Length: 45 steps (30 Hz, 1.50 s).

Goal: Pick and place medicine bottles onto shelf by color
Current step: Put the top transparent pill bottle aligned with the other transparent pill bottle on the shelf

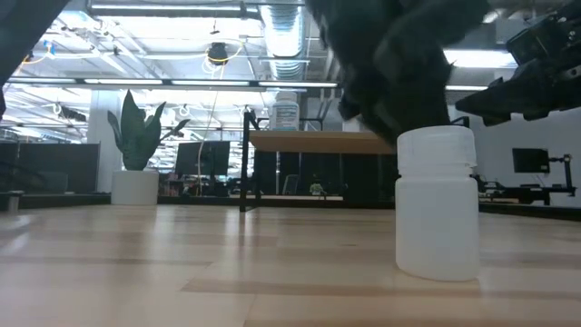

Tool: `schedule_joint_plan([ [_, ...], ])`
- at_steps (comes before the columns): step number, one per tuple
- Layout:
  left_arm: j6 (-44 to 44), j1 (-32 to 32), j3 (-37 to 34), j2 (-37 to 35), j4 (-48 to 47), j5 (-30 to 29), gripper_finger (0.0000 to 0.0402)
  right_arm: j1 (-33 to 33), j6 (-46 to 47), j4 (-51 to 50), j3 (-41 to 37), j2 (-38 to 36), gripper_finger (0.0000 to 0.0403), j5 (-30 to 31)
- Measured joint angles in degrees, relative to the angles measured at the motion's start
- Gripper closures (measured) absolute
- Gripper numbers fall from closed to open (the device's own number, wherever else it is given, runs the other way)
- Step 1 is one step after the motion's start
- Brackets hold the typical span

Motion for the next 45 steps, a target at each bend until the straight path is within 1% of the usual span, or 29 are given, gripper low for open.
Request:
schedule_joint_plan([
  [3,4.2,1.6,5.9,0.0,-8.4,-0.2,0.0297,0.0,0.0,0.0,0.0,0.0,0.0280,0.0],
  [5,8.4,3.3,11.2,0.0,-14.4,-0.7,0.0297,0.0,0.0,0.0,0.0,0.0,0.0280,0.0],
  [7,12.0,5.5,15.8,-0.2,-18.1,-2.7,0.0293,0.0,0.0,0.0,0.0,0.0,0.0279,0.0],
  [10,13.7,10.5,20.8,-0.3,-22.8,-5.0,0.0289,0.0,0.0,0.0,0.0,0.0,0.0280,0.0],
  [12,14.7,14.0,20.1,-1.3,-20.3,-4.1,0.0292,0.0,0.0,0.0,0.0,0.0,0.0280,0.0],
  [14,15.0,17.7,19.8,-1.8,-21.1,-1.6,0.0295,0.0,0.0,0.0,0.0,0.0,0.0279,0.0],
  [18,12.5,24.0,19.9,-1.9,-19.8,4.5,0.0295,0.0,0.0,0.0,0.0,0.5,0.0280,0.0],
  [21,11.6,26.8,20.4,-1.9,-17.4,9.0,0.0291,0.0,0.0,0.0,0.0,0.6,0.0279,0.0],
  [24,11.4,27.9,20.4,-2.3,-15.4,12.1,0.0291,0.0,0.0,0.0,0.0,0.6,0.0280,0.0],
  [27,12.3,28.1,20.8,-2.6,-14.1,11.3,0.0294,0.0,0.0,0.0,0.0,0.6,0.0279,0.0],
  [33,14.6,29.4,20.7,-3.0,-14.2,7.1,0.0291,0.0,0.0,0.0,0.0,0.6,0.0279,0.0],
  [45,16.5,34.1,20.7,-3.0,-13.2,7.2,0.0291,0.0,-0.1,0.0,0.0,0.6,0.0280,0.0],
])
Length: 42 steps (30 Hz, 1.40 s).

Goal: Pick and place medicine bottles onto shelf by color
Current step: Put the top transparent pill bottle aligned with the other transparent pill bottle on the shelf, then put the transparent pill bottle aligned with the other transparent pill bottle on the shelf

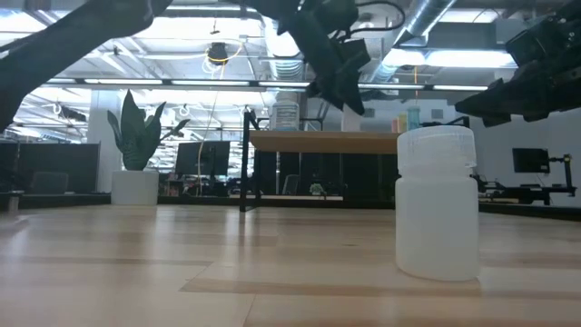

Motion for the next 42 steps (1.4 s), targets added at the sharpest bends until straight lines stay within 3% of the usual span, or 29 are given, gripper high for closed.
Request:
schedule_joint_plan([
  [22,-3.0,3.7,0.0,0.0,4.3,4.3,0.0289,0.0,-1.3,0.0,0.0,0.0,0.0280,0.0],
  [34,-5.4,3.7,0.0,0.1,4.1,4.6,0.0208,0.0,-1.4,0.0,0.0,0.0,0.0279,0.0],
  [42,-5.4,3.6,0.0,0.2,8.5,4.4,0.0196,0.0,-1.5,0.0,0.0,0.0,0.0280,0.1],
])
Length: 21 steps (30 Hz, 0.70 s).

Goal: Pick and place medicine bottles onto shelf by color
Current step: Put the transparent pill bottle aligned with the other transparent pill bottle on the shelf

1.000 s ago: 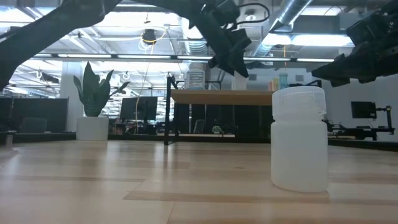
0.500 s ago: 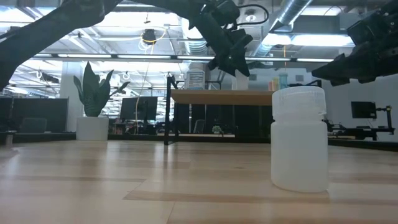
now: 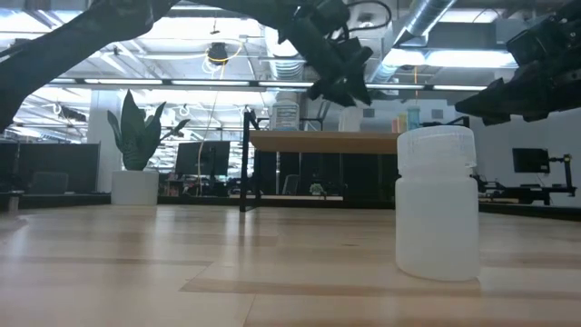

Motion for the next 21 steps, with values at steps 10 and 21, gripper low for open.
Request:
schedule_joint_plan([
  [10,-4.4,-1.3,0.0,-0.5,8.0,5.5,0.0196,0.0,0.0,0.0,0.0,0.0,0.0279,0.0],
  [21,-1.9,-14.0,0.0,-5.0,-7.3,8.8,0.0224,0.0,-0.9,0.0,0.0,0.0,0.0280,0.0],
])
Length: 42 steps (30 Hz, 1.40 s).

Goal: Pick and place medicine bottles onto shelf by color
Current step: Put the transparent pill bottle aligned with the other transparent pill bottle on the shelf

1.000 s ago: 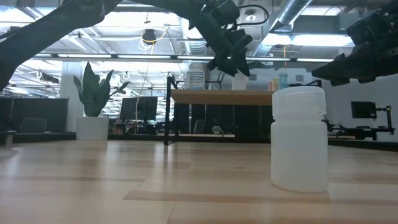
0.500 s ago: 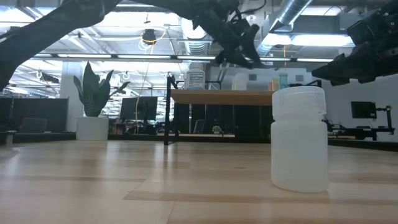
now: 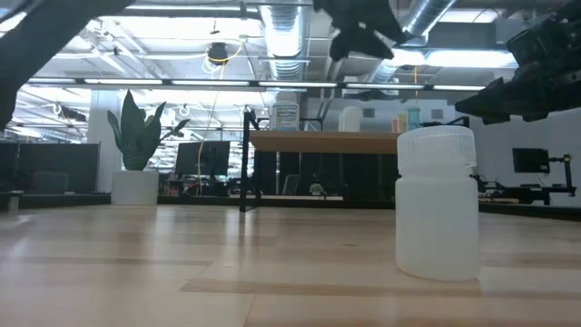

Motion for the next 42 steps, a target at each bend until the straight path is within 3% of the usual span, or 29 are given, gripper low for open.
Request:
schedule_joint_plan([
  [7,-2.8,-10.8,-1.2,-0.4,-11.7,-6.3,0.0241,0.0,0.0,0.0,0.0,0.0,0.0280,0.0],
  [18,-9.9,-26.2,-8.0,0.1,-6.1,-17.7,0.0222,0.0,0.1,0.0,0.0,0.0,0.0280,0.0],
  [28,-17.0,-31.5,-11.1,0.4,-5.5,-20.6,0.0174,0.0,0.1,0.0,0.0,0.0,0.0279,0.0],
  [42,-27.1,-36.1,-11.8,0.4,-15.8,-22.3,0.0170,0.0,0.1,0.0,0.0,0.0,0.0279,0.0],
])
